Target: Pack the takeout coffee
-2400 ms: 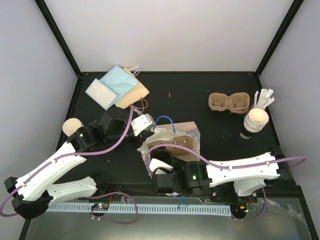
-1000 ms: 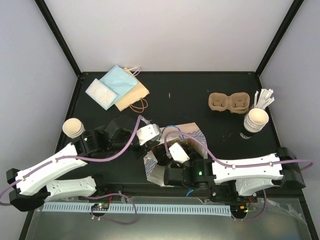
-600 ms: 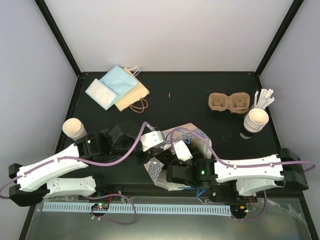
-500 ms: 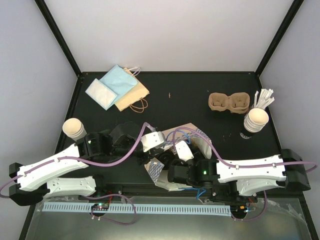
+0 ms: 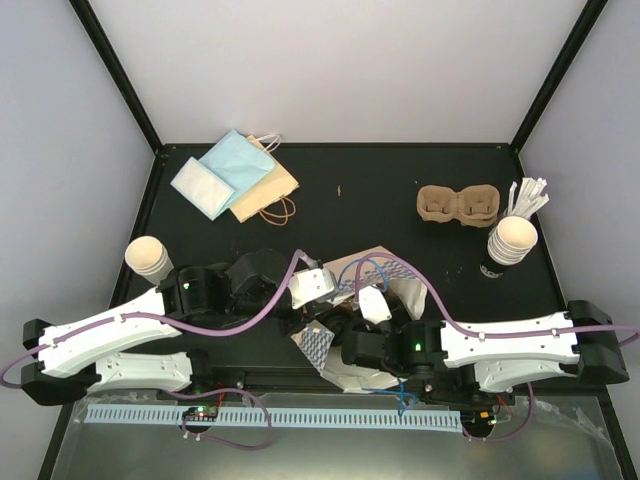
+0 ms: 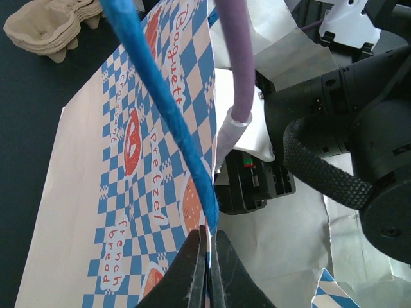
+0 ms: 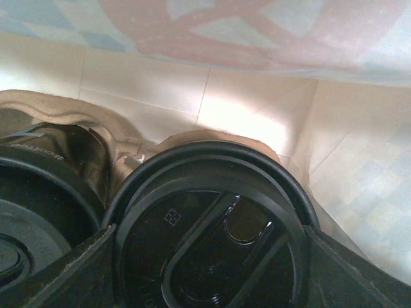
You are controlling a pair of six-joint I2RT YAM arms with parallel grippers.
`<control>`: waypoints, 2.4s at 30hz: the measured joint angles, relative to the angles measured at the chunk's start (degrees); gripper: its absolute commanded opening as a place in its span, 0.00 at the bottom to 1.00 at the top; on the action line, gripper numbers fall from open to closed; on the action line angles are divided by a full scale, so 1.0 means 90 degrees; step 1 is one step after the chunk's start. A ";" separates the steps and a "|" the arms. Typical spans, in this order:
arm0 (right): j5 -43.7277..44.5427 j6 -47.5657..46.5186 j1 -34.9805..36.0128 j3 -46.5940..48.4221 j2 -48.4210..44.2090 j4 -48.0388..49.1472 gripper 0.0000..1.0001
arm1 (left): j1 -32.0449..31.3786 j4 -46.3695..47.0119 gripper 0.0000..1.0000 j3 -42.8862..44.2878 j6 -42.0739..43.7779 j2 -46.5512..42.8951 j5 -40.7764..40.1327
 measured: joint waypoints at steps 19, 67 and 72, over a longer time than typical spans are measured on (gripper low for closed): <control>0.0629 -0.0719 0.0005 -0.1076 -0.0942 0.1596 0.50 | -0.0420 0.0005 0.01 -0.0073 -0.0070 0.0027 0.0192; 0.1188 -0.0393 0.0007 -0.1205 -0.0714 0.1625 0.49 | -0.0449 0.0051 0.02 -0.0323 -0.0138 -0.0114 0.0325; 0.1105 -0.0464 -0.0032 -0.1282 -0.0804 0.1685 0.49 | -0.0449 0.0051 0.02 -0.0323 -0.0138 -0.0112 0.0318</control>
